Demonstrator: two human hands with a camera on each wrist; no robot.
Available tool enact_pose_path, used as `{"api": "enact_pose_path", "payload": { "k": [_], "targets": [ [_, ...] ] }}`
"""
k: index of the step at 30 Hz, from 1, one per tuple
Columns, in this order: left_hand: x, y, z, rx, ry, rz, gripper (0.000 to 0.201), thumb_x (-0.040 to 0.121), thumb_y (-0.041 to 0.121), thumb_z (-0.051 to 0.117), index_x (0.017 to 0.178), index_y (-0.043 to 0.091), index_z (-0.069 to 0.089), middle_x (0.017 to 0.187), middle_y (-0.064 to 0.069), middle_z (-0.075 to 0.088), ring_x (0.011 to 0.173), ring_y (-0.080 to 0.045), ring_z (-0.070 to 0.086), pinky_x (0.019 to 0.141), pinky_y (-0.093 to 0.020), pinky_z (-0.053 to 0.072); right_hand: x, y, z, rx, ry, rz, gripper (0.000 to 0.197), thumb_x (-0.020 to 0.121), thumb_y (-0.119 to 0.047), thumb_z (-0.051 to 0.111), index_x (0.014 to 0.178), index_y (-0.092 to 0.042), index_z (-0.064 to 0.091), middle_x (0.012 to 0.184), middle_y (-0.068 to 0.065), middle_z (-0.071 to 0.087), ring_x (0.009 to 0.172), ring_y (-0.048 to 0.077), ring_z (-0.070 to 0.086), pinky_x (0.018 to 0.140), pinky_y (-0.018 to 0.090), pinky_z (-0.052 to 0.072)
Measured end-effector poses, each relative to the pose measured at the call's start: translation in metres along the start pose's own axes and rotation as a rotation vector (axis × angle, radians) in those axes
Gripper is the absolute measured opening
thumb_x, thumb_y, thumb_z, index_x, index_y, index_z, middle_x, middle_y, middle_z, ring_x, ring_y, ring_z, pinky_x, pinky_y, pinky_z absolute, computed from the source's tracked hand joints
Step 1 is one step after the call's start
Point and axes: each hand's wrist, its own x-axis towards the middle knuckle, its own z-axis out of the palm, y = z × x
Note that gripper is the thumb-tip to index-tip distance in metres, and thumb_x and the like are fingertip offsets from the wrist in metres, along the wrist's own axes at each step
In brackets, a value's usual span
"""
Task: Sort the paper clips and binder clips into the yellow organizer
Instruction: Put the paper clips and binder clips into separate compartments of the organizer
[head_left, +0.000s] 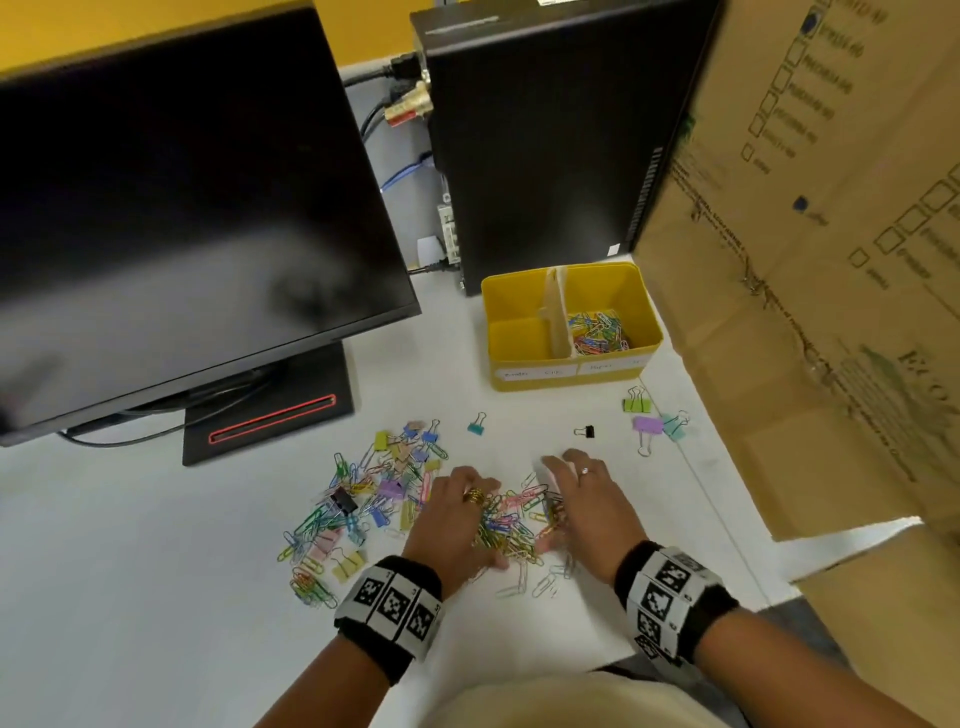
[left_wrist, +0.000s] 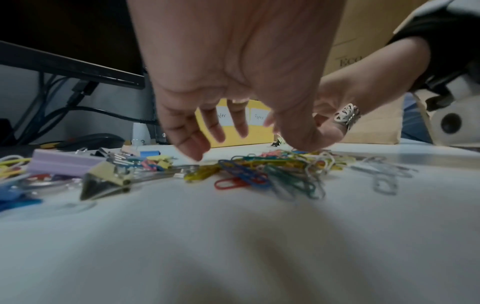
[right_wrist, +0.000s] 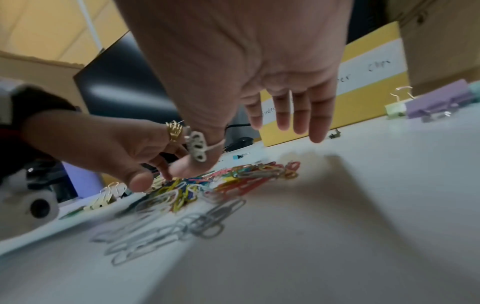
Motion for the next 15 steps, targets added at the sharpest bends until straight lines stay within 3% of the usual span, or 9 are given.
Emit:
{"api": "enact_pose_path", "payload": {
  "k": [2, 4, 6, 8, 10, 13, 15],
  "targets": [
    [0.0, 0.002, 0.005, 0.049, -0.026, -0.049, 0.088, 0.067, 0.051, 0.073, 0.139, 0.012, 0.038, 0.141, -0.002, 0.028, 0.128, -0.023, 0.029, 0.108, -0.032, 0.032, 0.005, -0.006, -0.002, -0.047, -0.071, -0.045, 0.104, 0.065, -0.041, 0.076, 0.145, -0.021, 0.013, 0.155, 0.011, 0.013, 0.141, 0.031, 0.015, 0.111, 0.042, 0.031],
    [0.0, 0.005, 0.012, 0.056, -0.035, -0.078, 0.083, 0.073, 0.043, 0.072, 0.14, 0.011, 0.036, 0.14, -0.004, 0.03, 0.127, -0.024, 0.03, 0.11, -0.032, 0.033, 0.009, -0.009, 0.0, -0.089, -0.145, -0.089, 0.086, 0.076, -0.029, 0.07, 0.144, -0.021, 0.017, 0.157, 0.007, 0.009, 0.144, 0.028, 0.008, 0.114, 0.038, 0.025],
    [0.002, 0.009, 0.015, 0.002, -0.01, -0.11, 0.07, 0.08, 0.031, 0.069, 0.139, 0.01, 0.038, 0.139, -0.005, 0.032, 0.126, -0.024, 0.032, 0.11, -0.03, 0.034, 0.011, -0.011, 0.001, -0.156, -0.109, -0.12, 0.054, 0.088, -0.014, 0.054, 0.138, -0.016, 0.033, 0.152, 0.008, 0.026, 0.14, 0.027, 0.02, 0.106, 0.036, 0.035],
    [0.004, 0.011, 0.018, -0.023, 0.023, -0.129, 0.056, 0.086, 0.023, 0.063, 0.137, 0.011, 0.041, 0.139, -0.005, 0.034, 0.125, -0.023, 0.034, 0.109, -0.029, 0.036, 0.01, -0.012, -0.001, -0.219, -0.054, -0.12, 0.037, 0.087, -0.002, 0.048, 0.123, -0.009, 0.046, 0.134, 0.012, 0.046, 0.127, 0.026, 0.037, 0.09, 0.036, 0.045],
    [0.004, 0.012, 0.019, -0.03, 0.05, -0.128, 0.047, 0.091, 0.017, 0.056, 0.136, 0.012, 0.043, 0.137, -0.006, 0.036, 0.123, -0.023, 0.037, 0.107, -0.028, 0.037, 0.008, -0.011, -0.004, -0.256, -0.064, -0.107, 0.036, 0.083, 0.007, 0.048, 0.117, -0.006, 0.049, 0.124, 0.014, 0.051, 0.119, 0.027, 0.042, 0.086, 0.037, 0.045],
    [0.007, 0.013, 0.019, -0.068, 0.096, -0.118, 0.039, 0.093, 0.009, 0.051, 0.132, 0.009, 0.048, 0.132, -0.01, 0.045, 0.122, -0.024, 0.042, 0.105, -0.027, 0.038, 0.008, -0.003, -0.008, -0.242, -0.082, -0.075, 0.039, 0.081, 0.012, 0.043, 0.117, -0.002, 0.047, 0.123, 0.019, 0.05, 0.117, 0.029, 0.044, 0.086, 0.036, 0.04],
    [0.009, 0.014, 0.013, -0.101, 0.109, -0.131, 0.035, 0.092, 0.009, 0.052, 0.127, 0.007, 0.053, 0.126, -0.012, 0.052, 0.118, -0.024, 0.049, 0.1, -0.023, 0.039, 0.012, 0.006, -0.008, -0.191, -0.108, -0.046, 0.04, 0.076, 0.013, 0.049, 0.114, 0.0, 0.046, 0.12, 0.021, 0.052, 0.111, 0.028, 0.047, 0.076, 0.03, 0.034]
  ]
}}
